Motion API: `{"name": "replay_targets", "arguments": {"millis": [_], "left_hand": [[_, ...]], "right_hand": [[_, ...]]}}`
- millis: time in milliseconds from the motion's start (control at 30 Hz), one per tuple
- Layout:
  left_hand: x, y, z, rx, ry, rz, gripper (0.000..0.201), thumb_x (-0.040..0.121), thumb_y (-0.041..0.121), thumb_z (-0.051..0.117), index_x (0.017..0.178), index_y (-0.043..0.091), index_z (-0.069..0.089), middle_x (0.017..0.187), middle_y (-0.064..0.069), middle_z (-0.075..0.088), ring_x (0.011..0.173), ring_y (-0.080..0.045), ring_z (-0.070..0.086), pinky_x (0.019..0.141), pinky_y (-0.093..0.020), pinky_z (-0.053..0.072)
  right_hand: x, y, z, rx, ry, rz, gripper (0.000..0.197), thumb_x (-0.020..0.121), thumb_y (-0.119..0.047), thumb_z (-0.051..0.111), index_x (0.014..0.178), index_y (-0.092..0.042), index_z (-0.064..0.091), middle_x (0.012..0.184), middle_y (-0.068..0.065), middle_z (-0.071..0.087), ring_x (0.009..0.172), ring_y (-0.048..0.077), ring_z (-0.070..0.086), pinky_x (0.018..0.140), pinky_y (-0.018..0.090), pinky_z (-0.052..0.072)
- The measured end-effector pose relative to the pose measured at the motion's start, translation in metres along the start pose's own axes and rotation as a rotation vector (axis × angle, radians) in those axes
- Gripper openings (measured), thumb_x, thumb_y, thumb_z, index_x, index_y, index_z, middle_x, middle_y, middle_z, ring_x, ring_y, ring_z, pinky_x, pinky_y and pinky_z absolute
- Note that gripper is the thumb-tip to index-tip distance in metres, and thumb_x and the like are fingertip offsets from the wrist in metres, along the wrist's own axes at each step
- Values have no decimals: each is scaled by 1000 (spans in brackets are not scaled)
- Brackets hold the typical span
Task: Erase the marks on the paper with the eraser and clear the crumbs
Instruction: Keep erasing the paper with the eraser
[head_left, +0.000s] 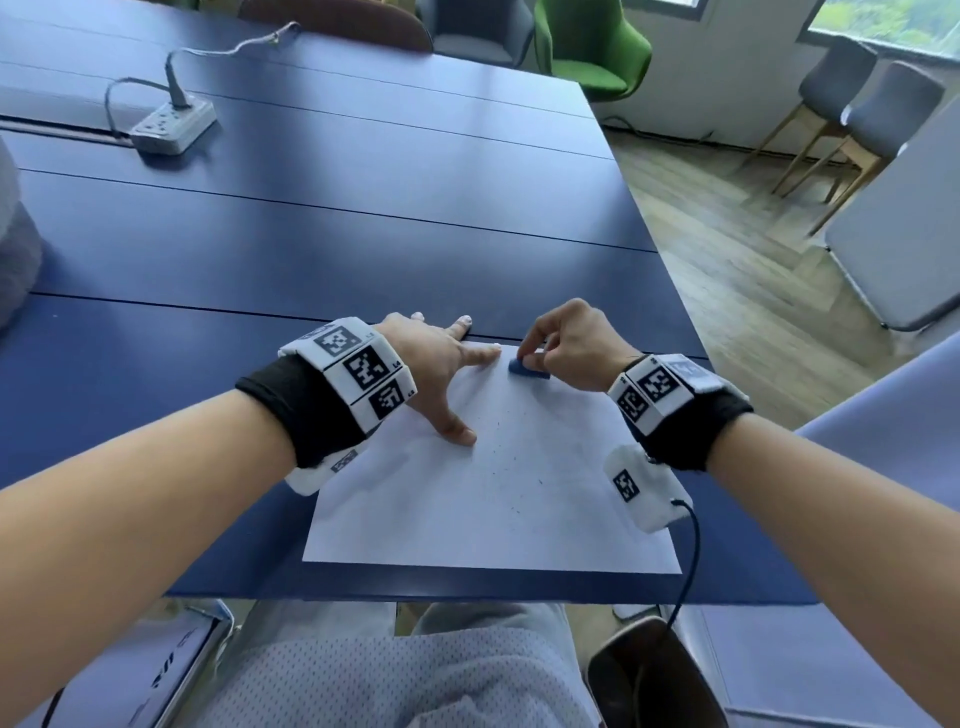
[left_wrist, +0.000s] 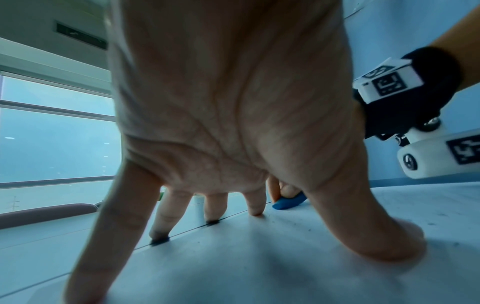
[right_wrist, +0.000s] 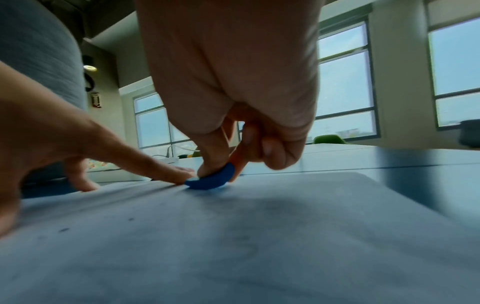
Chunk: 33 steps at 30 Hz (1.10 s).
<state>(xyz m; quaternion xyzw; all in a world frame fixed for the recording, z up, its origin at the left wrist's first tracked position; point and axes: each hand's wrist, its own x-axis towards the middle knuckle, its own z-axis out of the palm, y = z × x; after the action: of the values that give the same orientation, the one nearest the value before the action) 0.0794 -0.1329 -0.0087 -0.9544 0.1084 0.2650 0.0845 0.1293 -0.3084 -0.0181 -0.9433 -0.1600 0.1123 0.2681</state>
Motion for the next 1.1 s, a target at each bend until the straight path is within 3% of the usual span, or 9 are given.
{"name": "replay_targets", "arguments": {"millis": [67, 133, 200, 367, 533, 700, 833, 1000, 1100], "left_hand": [[0, 0, 0, 0, -4, -3, 113, 65, 83, 61, 150, 52, -8, 163, 8, -11, 147, -43, 12, 109, -46, 30], [0, 1, 0, 7, -2, -6, 113, 66, 82, 62, 150, 51, -8, 163, 7, -11, 147, -43, 13, 110, -46, 29], [0, 1, 0, 9, -1, -7, 113, 66, 82, 62, 150, 51, -8, 163, 7, -10, 147, -43, 13, 110, -46, 29], [0, 1, 1, -10, -3, -7, 113, 65, 82, 62, 149, 53, -7, 163, 8, -11, 147, -43, 12, 110, -48, 28], [2, -1, 2, 11, -3, -10, 114, 64, 84, 61, 149, 53, -9, 163, 8, -11, 147, -43, 12, 109, -46, 30], [2, -1, 1, 0, -7, -6, 113, 64, 84, 60, 149, 54, -8, 163, 9, -12, 147, -43, 11, 110, -48, 29], [2, 1, 1, 18, -13, -10, 114, 64, 84, 59, 149, 52, -9, 163, 8, -12, 147, -42, 13, 109, -47, 30], [1, 1, -1, 9, -11, -15, 114, 64, 84, 60, 149, 53, -9, 163, 9, -11, 147, -41, 13, 111, -48, 28], [1, 0, 0, 7, -11, -17, 114, 63, 85, 60, 149, 53, -8, 163, 9, -12, 147, -40, 14, 112, -48, 26]], "right_hand": [[-8, 2, 3, 27, -45, -6, 5, 79, -12, 72, 77, -17, 74, 63, -4, 60, 56, 6, 52, 54, 16, 40], [-24, 1, 4, 10, -213, -49, 9, 79, -10, 72, 78, -18, 75, 60, -2, 62, 51, 6, 51, 49, 15, 41], [-28, -1, 2, -15, -333, -69, 12, 78, -9, 72, 79, -20, 76, 60, -1, 63, 54, 7, 52, 53, 17, 43], [7, -3, 0, -8, 13, -7, 12, 76, -15, 75, 70, -25, 72, 64, -7, 58, 60, 9, 54, 64, 21, 42], [-8, -6, 3, -56, -211, -48, 9, 78, -13, 72, 77, -21, 75, 65, -1, 66, 55, 7, 55, 55, 19, 43], [-2, -1, 5, 23, 20, 7, 3, 79, -18, 74, 77, -19, 73, 66, -6, 58, 58, 5, 52, 62, 19, 41], [-30, -3, 7, -11, -267, -54, 8, 80, -12, 72, 81, -18, 76, 59, -4, 62, 49, 2, 51, 46, 11, 39], [-14, 2, 1, 9, -20, -4, 10, 79, -14, 73, 74, -23, 73, 64, -3, 64, 55, 7, 56, 57, 19, 43], [-38, 2, 8, 8, -199, -65, 11, 79, -9, 72, 76, -19, 75, 60, -2, 63, 47, 3, 50, 50, 16, 41]]}}
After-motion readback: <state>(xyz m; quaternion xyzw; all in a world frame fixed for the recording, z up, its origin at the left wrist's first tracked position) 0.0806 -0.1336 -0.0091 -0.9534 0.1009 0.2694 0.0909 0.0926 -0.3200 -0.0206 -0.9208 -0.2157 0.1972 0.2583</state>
